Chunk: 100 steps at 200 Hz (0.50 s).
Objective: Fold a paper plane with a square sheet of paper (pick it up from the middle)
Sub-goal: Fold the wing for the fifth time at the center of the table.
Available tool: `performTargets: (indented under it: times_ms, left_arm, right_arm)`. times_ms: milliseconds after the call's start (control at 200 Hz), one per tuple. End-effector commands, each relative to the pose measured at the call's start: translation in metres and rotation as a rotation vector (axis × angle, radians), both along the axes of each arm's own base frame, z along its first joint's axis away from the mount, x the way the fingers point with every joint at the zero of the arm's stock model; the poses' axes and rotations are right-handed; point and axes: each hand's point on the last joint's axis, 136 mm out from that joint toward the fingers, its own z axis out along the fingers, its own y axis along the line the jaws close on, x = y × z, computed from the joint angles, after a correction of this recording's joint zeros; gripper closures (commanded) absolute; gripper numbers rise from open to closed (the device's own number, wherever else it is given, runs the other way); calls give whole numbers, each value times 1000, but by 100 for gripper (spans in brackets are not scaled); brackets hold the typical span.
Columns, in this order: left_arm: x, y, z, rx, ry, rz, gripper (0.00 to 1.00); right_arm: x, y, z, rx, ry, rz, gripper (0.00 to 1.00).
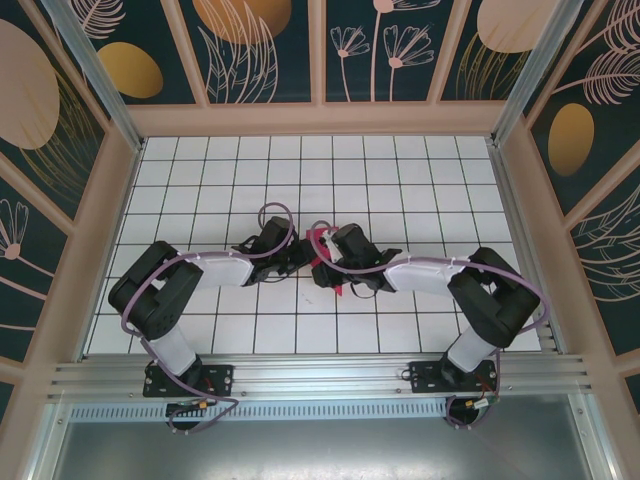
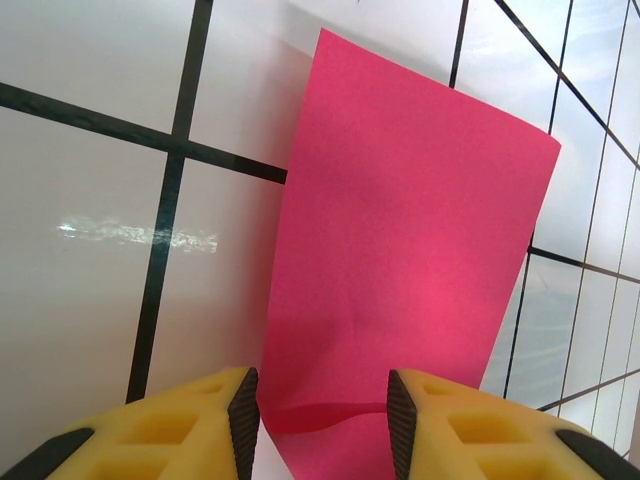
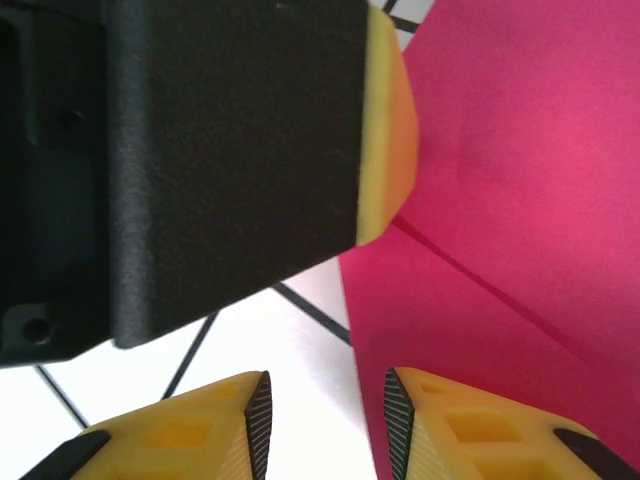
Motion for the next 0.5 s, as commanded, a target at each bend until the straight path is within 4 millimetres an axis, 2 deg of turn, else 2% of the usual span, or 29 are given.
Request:
performTargets:
  times_ms: [0, 40, 115, 240, 370, 495]
  left_arm:
    - [4, 2, 14, 6, -38, 9, 58]
    - [5, 5, 17, 15, -49, 21, 58]
    - [6, 14, 21, 31, -67, 56, 56]
    - [8, 38, 28, 33, -89, 141, 50]
    - [8, 63, 31, -26, -95, 209, 49]
    - [6, 81, 30, -23, -97, 242, 49]
  right_arm:
    - [12, -11, 13, -100, -116, -39, 61]
    - [14, -11, 19, -122, -153, -39, 59]
    - [13, -10, 22, -187, -209, -15, 49]
    - [18, -9, 7, -307, -192, -9, 48]
    - [21, -4, -9, -453, -211, 2, 47]
    - [20, 2, -17, -512, -214, 11, 47]
